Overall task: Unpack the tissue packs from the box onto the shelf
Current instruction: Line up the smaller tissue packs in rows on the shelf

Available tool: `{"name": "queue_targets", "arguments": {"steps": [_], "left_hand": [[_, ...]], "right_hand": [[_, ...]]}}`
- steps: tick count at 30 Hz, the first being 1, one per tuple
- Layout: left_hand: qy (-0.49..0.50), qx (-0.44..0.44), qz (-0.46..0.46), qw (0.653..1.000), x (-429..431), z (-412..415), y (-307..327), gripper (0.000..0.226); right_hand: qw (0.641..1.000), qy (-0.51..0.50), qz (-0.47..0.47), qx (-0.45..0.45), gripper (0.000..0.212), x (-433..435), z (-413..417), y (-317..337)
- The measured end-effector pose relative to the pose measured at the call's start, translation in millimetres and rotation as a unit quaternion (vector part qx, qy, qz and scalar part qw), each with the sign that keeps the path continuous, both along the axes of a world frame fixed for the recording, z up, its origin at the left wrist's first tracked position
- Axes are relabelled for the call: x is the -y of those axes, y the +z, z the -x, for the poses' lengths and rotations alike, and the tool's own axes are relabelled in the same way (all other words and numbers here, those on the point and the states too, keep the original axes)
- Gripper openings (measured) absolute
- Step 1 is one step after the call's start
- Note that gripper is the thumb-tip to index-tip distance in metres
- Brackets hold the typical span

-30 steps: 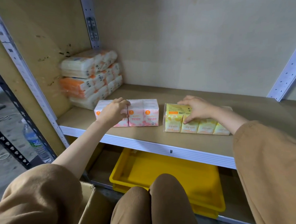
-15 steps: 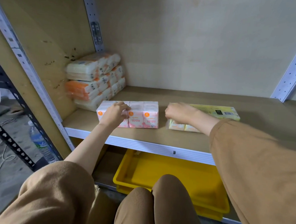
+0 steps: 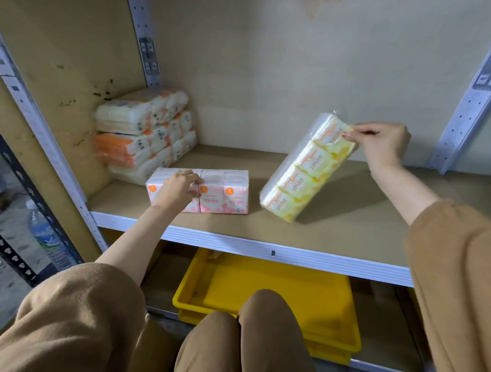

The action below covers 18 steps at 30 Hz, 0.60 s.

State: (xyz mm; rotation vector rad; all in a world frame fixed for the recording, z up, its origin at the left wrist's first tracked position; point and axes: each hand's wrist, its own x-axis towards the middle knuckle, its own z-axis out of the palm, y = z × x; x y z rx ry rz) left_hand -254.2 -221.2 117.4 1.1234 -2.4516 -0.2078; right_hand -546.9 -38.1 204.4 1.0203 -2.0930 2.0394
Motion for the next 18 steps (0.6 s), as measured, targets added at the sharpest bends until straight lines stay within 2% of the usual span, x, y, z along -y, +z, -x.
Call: {"name": "queue_targets", "arguments": {"steps": [2, 4, 6, 8, 13, 15, 16, 18], "left_hand": [[0.0, 0.0, 0.003, 1.0, -1, 0, -1, 0.032], [0.002, -0.003, 0.006, 1.0, -3, 0, -1, 0.032], [0.005, -0.005, 0.011, 1.0, -4, 0, -1, 0.032], [0.009, -0.004, 0.013, 1.0, -5, 1, -1, 0.031], [0.007, 0.006, 0.017, 1.0, -6, 3, 0, 0.031], [0.001, 0.013, 0.024, 1.0, -5, 2, 0, 0.029], [-0.002, 0.018, 0.026, 0.999, -5, 1, 0, 0.029], [-0.007, 0.038, 0.035, 0.999, -5, -1, 0, 0.032]], "right_hand": [[0.997, -0.001, 0.023, 0.075, 0.032, -8, 11, -18], [0.99, -0.002, 0.045, 0.134, 0.016, -20, 26, -35], [0.982, -0.006, 0.054, 0.184, 0.03, -37, 36, -56], [0.977, -0.01, 0.026, 0.211, 0.033, -54, 43, -82], [0.963, 0.013, -0.22, 0.153, 0.032, -85, 43, -113], [0.954, 0.027, -0.272, 0.126, 0.022, -87, 38, -105], [0.954, 0.024, -0.283, 0.096, 0.025, -86, 35, -99], [0.95, -0.004, -0.311, -0.01, 0.05, -81, 26, -87]]}}
